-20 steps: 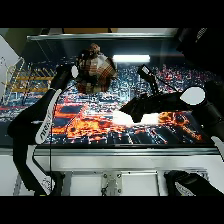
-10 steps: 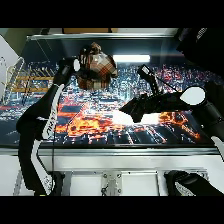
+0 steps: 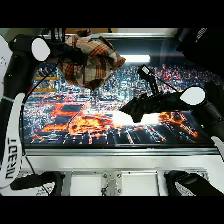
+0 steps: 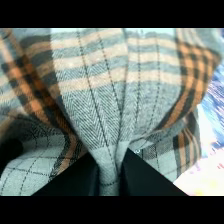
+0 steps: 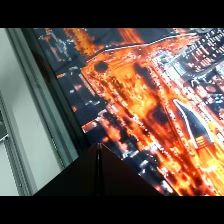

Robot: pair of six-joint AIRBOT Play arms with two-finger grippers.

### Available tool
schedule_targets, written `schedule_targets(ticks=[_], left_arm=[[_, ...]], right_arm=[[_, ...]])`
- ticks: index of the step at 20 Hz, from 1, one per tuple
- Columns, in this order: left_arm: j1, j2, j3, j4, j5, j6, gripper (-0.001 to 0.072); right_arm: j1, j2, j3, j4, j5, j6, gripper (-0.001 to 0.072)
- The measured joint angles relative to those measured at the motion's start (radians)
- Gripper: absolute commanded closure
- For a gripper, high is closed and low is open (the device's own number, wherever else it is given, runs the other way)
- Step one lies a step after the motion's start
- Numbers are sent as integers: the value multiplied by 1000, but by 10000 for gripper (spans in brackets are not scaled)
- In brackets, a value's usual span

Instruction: Fold the clothes and pants, and hang the long-sleeved shirts on hangers.

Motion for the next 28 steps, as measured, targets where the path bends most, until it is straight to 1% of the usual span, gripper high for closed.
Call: schedule_targets(ticks=[3,5,9,11,12,14,17,19,20,21,22,25,28], left_arm=[[-49,106,-126,-3,-2,-33,679],[-79,192,-243,-3,13,-76,678],[-93,280,-370,-5,29,-122,678],[-100,315,-418,-18,32,-151,679],[-110,331,-445,-32,39,-162,679],[-153,355,-501,-65,59,-187,678],[-286,369,-603,-94,103,-245,678],[-388,360,-665,-104,128,-280,676],[-432,350,-686,-106,135,-293,483],[-473,338,-699,-110,138,-305,114],[-503,325,-700,-114,141,-314,14],[-519,294,-637,-95,133,-327,20],[-452,274,-525,-85,134,-334,21]], right_arm=[[0,0,0,0,0,0,672],[0,0,0,25,0,0,672],[-2,0,1,105,0,-6,675],[-26,11,20,106,-3,-15,675],[-51,25,40,77,-16,-9,675],[-109,68,86,-31,-60,46,675],[-215,163,134,-262,-141,187,675],[-277,216,147,-401,-158,279,675],[-302,236,151,-459,-155,317,675],[-323,252,153,-505,-143,345,675],[-342,263,155,-542,-128,368,675],[-371,280,156,-608,-88,409,675],[-381,286,151,-634,-68,426,675]])
